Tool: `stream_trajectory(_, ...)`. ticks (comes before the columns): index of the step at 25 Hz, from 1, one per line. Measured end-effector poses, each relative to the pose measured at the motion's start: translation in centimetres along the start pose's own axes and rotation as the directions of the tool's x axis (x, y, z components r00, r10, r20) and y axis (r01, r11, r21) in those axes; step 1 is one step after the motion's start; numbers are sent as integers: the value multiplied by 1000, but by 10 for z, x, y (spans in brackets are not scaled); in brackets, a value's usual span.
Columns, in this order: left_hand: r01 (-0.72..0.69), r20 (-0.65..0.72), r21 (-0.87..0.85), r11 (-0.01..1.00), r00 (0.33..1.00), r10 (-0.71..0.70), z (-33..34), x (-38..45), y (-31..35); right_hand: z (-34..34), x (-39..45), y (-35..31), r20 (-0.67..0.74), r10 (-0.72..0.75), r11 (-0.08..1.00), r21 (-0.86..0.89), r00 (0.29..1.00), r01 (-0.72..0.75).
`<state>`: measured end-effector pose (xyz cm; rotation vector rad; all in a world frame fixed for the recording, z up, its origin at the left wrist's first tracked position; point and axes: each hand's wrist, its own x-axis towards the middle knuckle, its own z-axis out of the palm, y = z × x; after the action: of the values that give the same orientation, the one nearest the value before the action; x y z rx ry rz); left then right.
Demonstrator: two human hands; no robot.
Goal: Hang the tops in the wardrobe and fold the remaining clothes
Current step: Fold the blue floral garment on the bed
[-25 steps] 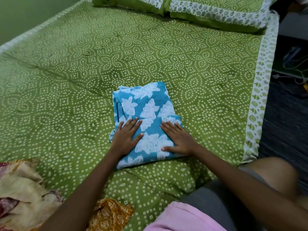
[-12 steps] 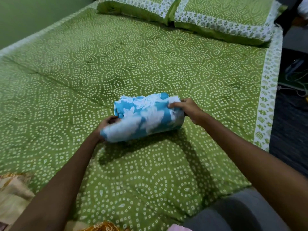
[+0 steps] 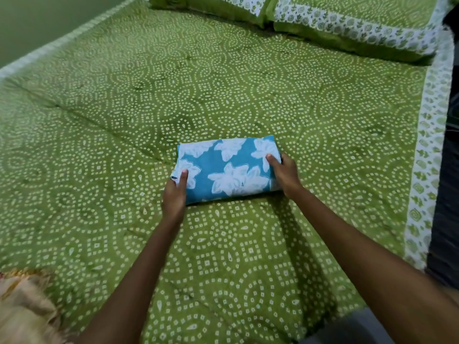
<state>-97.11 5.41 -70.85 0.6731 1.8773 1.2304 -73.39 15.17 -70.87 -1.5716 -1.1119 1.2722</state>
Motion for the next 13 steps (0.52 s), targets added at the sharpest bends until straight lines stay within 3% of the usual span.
stream_trajectory(3, -87, -84, 123, 989, 992, 98, -1, -22, -12, 2, -15, 11, -45, -109, 970, -223, 993, 97)
stream_trajectory(6, 46, -87, 282, 958, 996, -22, -12, -30, -7, 0, -23, 22, 3, 7, 808, -589, 1000, -4)
stream_trajectory(7, 33, -162, 419, 907, 986, 39, -14, -31, 1, -1, -21, 17, -15, 13, 731, -682, 1000, -20)
stream_trajectory(9, -107, -257, 693, 713, 887, 383, -6, -34, 26, 4, -22, 2, -66, -150, 606, -795, 986, 39)
stream_trajectory(11, -440, -39, 649, 621, 796, 605, 19, -29, 49, 21, -32, -2, 47, -380, 540, -800, 924, 262)
stream_trajectory(13, -605, 321, 594, 530, 783, 533, 52, -17, 48, 45, -45, 7, 342, -389, 464, -729, 855, 503)
